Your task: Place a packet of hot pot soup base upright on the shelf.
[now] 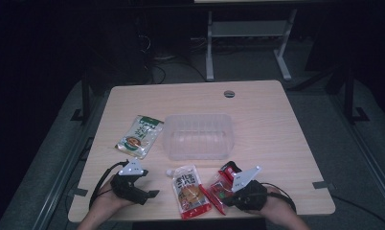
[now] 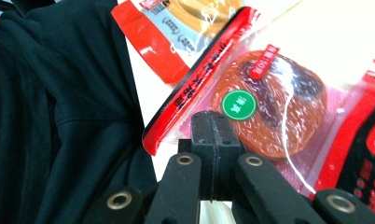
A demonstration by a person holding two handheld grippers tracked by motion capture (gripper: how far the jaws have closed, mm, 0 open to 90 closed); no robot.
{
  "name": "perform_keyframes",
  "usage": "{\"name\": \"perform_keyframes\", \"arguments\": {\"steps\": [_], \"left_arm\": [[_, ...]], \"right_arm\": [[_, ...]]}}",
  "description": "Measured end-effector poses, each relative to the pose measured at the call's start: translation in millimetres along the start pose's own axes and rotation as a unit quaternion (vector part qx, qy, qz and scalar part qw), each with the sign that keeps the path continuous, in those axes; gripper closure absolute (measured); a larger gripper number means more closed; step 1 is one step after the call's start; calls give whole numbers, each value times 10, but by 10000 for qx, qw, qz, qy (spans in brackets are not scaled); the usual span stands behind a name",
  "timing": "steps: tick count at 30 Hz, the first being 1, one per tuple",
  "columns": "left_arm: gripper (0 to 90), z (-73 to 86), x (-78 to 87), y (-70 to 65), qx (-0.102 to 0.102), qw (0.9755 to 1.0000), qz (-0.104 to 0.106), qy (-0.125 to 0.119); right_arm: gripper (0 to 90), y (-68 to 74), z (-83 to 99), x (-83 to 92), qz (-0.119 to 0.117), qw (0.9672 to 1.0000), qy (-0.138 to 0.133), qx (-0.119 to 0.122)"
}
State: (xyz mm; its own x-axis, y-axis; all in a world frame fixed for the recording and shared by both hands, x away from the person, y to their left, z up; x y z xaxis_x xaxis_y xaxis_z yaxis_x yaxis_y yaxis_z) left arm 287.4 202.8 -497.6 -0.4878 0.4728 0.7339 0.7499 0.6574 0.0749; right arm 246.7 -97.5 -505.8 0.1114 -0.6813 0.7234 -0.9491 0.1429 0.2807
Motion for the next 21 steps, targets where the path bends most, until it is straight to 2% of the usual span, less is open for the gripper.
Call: {"name": "perform_keyframes", "arguments": {"steps": [7, 9, 14, 15, 21], "left_arm": [[141, -5, 3, -27, 20, 10000, 42, 26], [141, -3, 8, -25, -48, 10000, 44, 46], [142, -6, 7, -39, -47, 10000, 60, 32], [142, -3, 14, -42, -170, 9998, 50, 28], [142, -7, 10, -51, -258, 9996, 35, -51]], "right_arm": [[897, -19, -121, -96, -15, 9999, 36, 122], [897, -29, -159, -125, -5, 9999, 40, 159], [897, -66, -260, -196, 71, 9998, 37, 188], [897, -77, -278, -207, 66, 9998, 41, 187], [897, -92, -319, -176, 102, 9998, -133, 91]]}}
Point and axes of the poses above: each handheld gripper's, and its own axes: x roughly backward along the jaws, z roughly out of its underside, y roughly to its left, the point moved 7 cm from there along -x, roughly forward along the jaws, and after that the axes turned 12 degrees about -z, right-handed, at the moved point
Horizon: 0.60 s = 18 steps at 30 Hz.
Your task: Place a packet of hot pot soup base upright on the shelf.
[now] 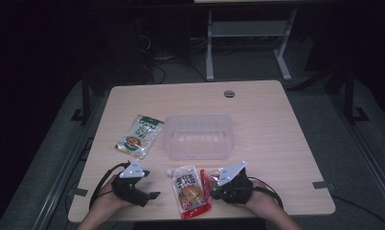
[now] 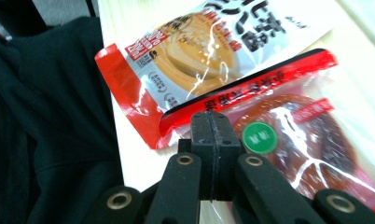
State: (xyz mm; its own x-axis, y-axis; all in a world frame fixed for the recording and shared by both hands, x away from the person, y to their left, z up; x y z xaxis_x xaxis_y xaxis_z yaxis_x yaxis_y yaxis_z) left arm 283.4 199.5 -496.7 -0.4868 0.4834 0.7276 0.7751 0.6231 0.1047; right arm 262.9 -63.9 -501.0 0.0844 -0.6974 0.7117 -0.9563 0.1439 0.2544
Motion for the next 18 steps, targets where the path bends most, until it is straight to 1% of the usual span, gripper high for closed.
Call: {"name": "perform_keyframes", "arguments": {"steps": [1, 3, 4, 5, 6, 7, 9, 10, 11, 12, 13, 14, 15, 17, 18], "left_arm": [[142, -1, -6, -5, 7, 10000, -9, -14], [142, -2, -8, -8, -42, 10000, -1, -4], [145, -13, -9, -22, -11, 10000, 24, -32], [147, -13, -9, -22, -11, 10000, 24, -32], [147, -26, -14, -28, -7, 10000, 32, -66], [148, -29, -12, -28, -41, 10000, 43, -41], [151, -81, -28, -63, -38, 9999, 64, -80], [176, -103, -24, -80, -38, 9999, 119, -105], [197, -103, -24, -80, -38, 9999, 119, -105], [198, -165, -21, -106, -10, 9997, 188, -174], [199, -165, -21, -106, -10, 9997, 188, -174], [200, -237, -34, -132, 26, 9994, 217, -270], [200, -273, -44, -144, 14, 9993, 246, -289], [200, -343, -75, -187, -59, 9990, 338, -293], [200, -375, -91, -212, -137, 9989, 364, -269]], "right_arm": [[896, -6, 7, 37, 40, 10000, -60, 26], [896, 4, 30, 128, 95, 9997, -184, -114], [896, 1, 47, 180, 167, 9994, -243, -171], [896, 1, 47, 180, 167, 9994, -243, -171], [896, -1, 80, 259, 245, 9988, -330, -263], [896, -22, 128, 344, 364, 9977, -450, -353], [896, -56, 192, 427, 463, 9966, -503, -455], [896, -83, 228, 477, 562, 9957, -558, -490], [896, -83, 228, 477, 562, 9957, -558, -490], [896, -122, 296, 576, 660, 9937, -664, -620], [896, -136, 329, 621, 712, 9930, -699, -635], [896, -141, 360, 664, 761, 9922, -719, -673], [896, -153, 389, 701, 815, 9916, -741, -676], [896, -164, 448, 764, 907, 9901, -759, -760], [896, -167, 474, 789, 933, 9893, -777, -812]]}}
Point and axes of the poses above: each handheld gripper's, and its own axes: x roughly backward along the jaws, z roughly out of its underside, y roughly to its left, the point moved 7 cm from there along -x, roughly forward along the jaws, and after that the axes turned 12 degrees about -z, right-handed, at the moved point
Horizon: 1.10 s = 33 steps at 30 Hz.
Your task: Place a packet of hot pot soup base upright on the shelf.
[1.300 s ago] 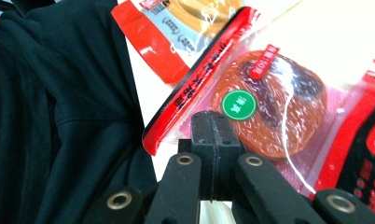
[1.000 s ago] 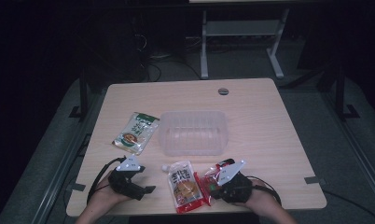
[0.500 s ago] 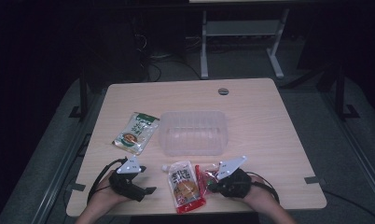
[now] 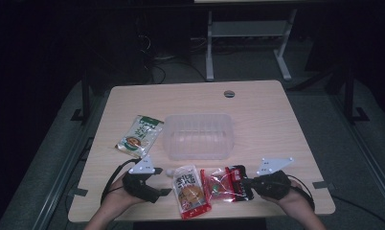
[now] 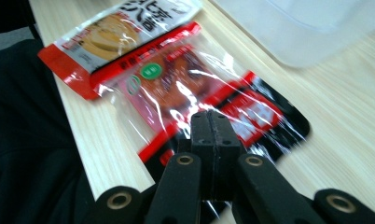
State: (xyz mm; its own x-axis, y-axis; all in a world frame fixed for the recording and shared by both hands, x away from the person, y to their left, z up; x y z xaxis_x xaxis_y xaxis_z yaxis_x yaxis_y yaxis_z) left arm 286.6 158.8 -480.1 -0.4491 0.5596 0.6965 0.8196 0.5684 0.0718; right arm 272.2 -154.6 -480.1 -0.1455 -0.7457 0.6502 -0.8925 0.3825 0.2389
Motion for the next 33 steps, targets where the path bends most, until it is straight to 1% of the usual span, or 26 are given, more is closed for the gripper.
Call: {"name": "perform_keyframes", "arguments": {"steps": [3, 5, 6, 7, 8, 9, 10, 11, 12, 13, 14, 15, 16, 17, 18, 19, 20, 21, 22, 23, 25, 26, 27, 29, 33], "left_arm": [[222, -110, -64, -69, -127, 9999, 101, -24], [264, -191, -101, -109, -174, 9996, 169, -117], [306, -191, -101, -109, -174, 9996, 169, -117], [324, -230, -117, -124, -191, 9995, 198, -159], [363, -272, -136, -144, -133, 9994, 230, -202], [403, -347, -177, -171, -190, 9990, 309, -249], [423, -385, -199, -184, -217, 9990, 316, -240], [459, -385, -199, -184, -217, 9990, 316, -240], [513, -422, -219, -199, -237, 9987, 371, -239], [549, -494, -263, -233, -274, 9984, 429, -229], [610, -525, -283, -253, -333, 9981, 469, -224], [663, -552, -305, -274, -389, 9978, 504, -200], [707, -552, -305, -274, -389, 9978, 504, -200], [707, -593, -344, -322, -436, 9971, 598, -163], [789, -611, -362, -340, -468, 9968, 627, -167], [825, -629, -384, -364, -515, 9963, 677, -132], [892, -644, -402, -377, -561, 9959, 695, -124], [896, -660, -419, -393, -580, 9957, 710, -123], [896, -682, -445, -405, -648, 9950, 747, -112], [897, -723, -501, -447, -635, 9948, 794, -83], [897, -760, -560, -479, -713, 9941, 809, -73], [897, -774, -589, -496, -719, 9940, 825, -85], [897, -777, -613, -514, -730, 9937, 848, -69], [897, -765, -650, -540, -816, 9931, 848, -15], [896, -746, -688, -559, -765, 9929, 916, 6]], "right_arm": [[894, -43, 62, 78, 116, 9999, -47, -116], [889, -67, 107, 126, 182, 9997, -73, -174], [887, -74, 129, 147, 207, 9995, -100, -221], [887, -83, 150, 172, 233, 9993, -135, -244], [883, -88, 169, 195, 247, 9991, -168, -285], [877, -99, 186, 218, 283, 9989, -211, -318], [877, -112, 204, 243, 303, 9987, -232, -331], [877, -120, 218, 263, 320, 9984, -257, -378], [872, -131, 226, 283, 352, 9982, -277, -404], [862, -145, 230, 300, 387, 9979, -302, -419], [851, -158, 234, 316, 405, 9978, -318, -414], [835, -166, 237, 328, 434, 9975, -341, -446], [806, -178, 243, 338, 475, 9972, -346, -457], [806, -178, 243, 338, 475, 9972, -346, -457], [721, -198, 256, 350, 558, 9966, -363, -494], [707, -206, 259, 352, 593, 9961, -384, -521], [631, -218, 275, 359, 631, 9957, -383, -552], [598, -226, 281, 359, 651, 9955, -394, -574], [598, -226, 281, 359, 651, 9955, -394, -574], [538, -235, 303, 351, 689, 9946, -379, -671], [483, -242, 314, 348, 706, 9944, -354, -695], [458, -241, 314, 345, 722, 9942, -371, -701], [441, -238, 314, 345, 744, 9940, -372, -711], [411, -231, 315, 339, 744, 9939, -379, -723], [385, -219, 338, 323, 722, 9939, -329, -760]]}}
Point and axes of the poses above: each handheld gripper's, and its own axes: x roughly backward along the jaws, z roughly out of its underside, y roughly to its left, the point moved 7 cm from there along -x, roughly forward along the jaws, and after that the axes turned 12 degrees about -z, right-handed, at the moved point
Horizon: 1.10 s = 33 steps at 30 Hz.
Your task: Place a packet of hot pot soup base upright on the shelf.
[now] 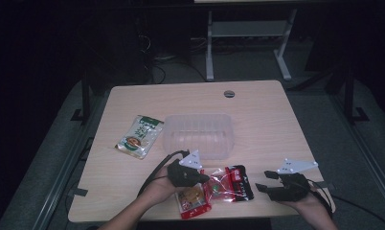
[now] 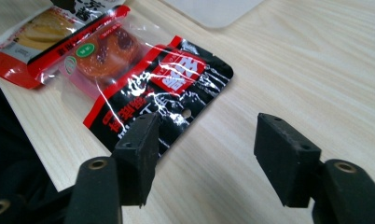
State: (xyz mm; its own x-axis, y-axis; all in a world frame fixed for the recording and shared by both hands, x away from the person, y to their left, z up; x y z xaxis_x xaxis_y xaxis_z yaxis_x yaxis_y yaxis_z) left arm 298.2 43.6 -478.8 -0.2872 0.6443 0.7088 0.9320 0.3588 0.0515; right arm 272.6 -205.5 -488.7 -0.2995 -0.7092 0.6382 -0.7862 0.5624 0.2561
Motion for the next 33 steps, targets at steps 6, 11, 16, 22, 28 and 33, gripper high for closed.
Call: {"name": "perform_keyframes", "arguments": {"steps": [6, 11, 16, 22, 28, 33], "left_arm": [[896, 48, -81, -7, -67, 9998, 85, 169], [894, 81, -92, -4, -37, 9997, 102, 216], [894, 124, -110, 4, -42, 9995, 86, 298], [894, 159, -153, -18, -121, 9990, 96, 425], [894, 170, -185, -41, -111, 9988, 128, 468], [896, 191, -203, -34, -88, 9985, 148, 528]], "right_arm": [[323, 5, 47, -4, 81, 9999, 16, -78], [322, -5, 59, -9, 102, 9999, 29, -92], [317, -2, 67, -18, 112, 9998, 56, -133], [315, -18, 77, -22, 142, 9998, 85, -81], [314, -19, 79, -23, 144, 9998, 97, -61], [312, -17, 74, -17, 126, 9999, 81, -53]]}}
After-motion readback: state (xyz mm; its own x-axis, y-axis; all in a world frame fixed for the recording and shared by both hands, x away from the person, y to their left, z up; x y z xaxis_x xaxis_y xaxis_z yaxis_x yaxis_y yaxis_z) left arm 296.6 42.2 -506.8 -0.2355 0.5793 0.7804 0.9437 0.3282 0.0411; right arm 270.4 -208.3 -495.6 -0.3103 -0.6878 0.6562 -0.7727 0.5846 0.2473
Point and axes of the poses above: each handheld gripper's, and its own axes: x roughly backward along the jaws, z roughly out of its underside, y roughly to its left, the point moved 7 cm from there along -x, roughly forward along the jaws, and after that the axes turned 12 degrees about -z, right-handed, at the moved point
